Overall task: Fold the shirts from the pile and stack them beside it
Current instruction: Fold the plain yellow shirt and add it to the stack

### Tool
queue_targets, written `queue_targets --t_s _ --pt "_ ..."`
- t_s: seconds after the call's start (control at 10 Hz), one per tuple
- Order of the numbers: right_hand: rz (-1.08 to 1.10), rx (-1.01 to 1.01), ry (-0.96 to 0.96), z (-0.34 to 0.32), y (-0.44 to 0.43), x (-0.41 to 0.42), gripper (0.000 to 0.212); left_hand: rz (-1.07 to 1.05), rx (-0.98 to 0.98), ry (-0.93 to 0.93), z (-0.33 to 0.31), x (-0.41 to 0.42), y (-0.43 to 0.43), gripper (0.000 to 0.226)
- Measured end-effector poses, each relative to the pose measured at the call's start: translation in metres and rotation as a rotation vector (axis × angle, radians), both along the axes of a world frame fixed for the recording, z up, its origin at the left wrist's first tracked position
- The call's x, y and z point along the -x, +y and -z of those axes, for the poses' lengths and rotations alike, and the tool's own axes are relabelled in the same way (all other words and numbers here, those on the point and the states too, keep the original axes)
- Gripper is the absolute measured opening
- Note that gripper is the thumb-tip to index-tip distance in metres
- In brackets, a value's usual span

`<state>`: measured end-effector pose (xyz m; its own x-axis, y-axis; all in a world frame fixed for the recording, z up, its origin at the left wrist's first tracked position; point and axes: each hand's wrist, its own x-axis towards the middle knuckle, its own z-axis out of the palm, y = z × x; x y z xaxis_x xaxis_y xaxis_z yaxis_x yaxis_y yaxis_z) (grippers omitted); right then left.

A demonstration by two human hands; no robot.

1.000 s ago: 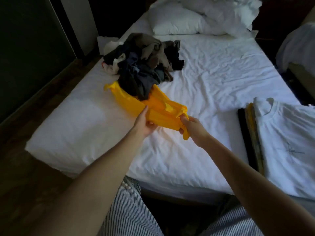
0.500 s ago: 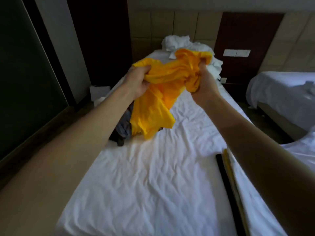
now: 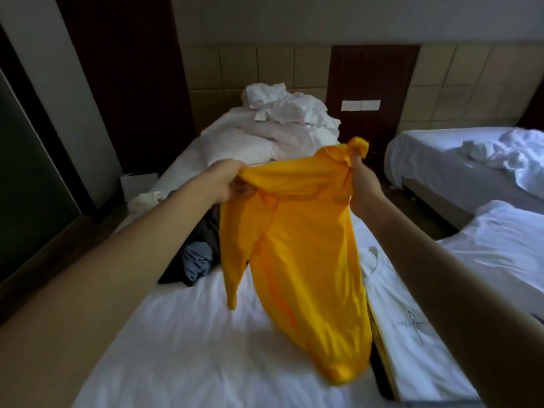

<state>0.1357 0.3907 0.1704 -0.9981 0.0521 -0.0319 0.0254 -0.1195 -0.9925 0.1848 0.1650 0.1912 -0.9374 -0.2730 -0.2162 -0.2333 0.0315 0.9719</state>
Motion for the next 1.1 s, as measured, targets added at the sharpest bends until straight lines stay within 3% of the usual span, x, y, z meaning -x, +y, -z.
queue_targets --t_s 0.1,0.2,0.3,0.4,0.5,0.6,0.7,0.8,0.9,1.0,1.1 --pt "-0.025 -0.047 -0.1 0.036 0.011 0.002 0.054 -0.136 0.105 -0.081 0.03 -0.012 -0.02 0.029" --pt "-0.199 -0.175 -0.104 0.071 0.011 -0.009 0.021 -0.216 0.23 -0.218 0.058 -0.02 -0.053 0.027" --pt "-0.528 -0.532 -0.21 0.12 -0.005 -0.036 0.024 -0.162 0.444 -0.464 0.099 -0.036 -0.068 0.028" --pt "-0.775 -0.599 -0.315 0.195 -0.015 -0.054 0.024 -0.163 0.524 -0.506 0.14 -0.052 -0.057 0.023" --pt "-0.712 -0.635 -0.336 0.256 -0.016 -0.08 0.027 -0.078 0.642 -0.36 0.227 -0.047 -0.047 0.021" --pt "-0.51 -0.688 -0.303 0.279 -0.005 -0.093 0.045 0.228 0.579 -0.277 0.257 -0.061 -0.002 0.016" --pt "-0.368 -0.654 -0.225 0.291 0.009 -0.103 0.047 0.266 0.485 -0.246 0.294 -0.072 0.046 0.018" --pt "-0.383 -0.643 -0.155 0.285 0.02 -0.104 0.039 0.303 0.804 -0.359 0.325 -0.073 0.062 0.036" --pt "-0.426 -0.611 -0.109 0.278 0.023 -0.103 0.029 0.255 0.95 -0.257 0.321 -0.077 0.068 0.027" --pt "-0.488 -0.583 -0.014 0.267 0.014 -0.096 0.029 0.244 0.764 0.032 0.29 -0.073 0.061 0.021" --pt "-0.619 -0.508 0.117 0.232 -0.004 -0.093 0.051 0.406 0.359 0.19 0.227 -0.086 0.056 0.02"
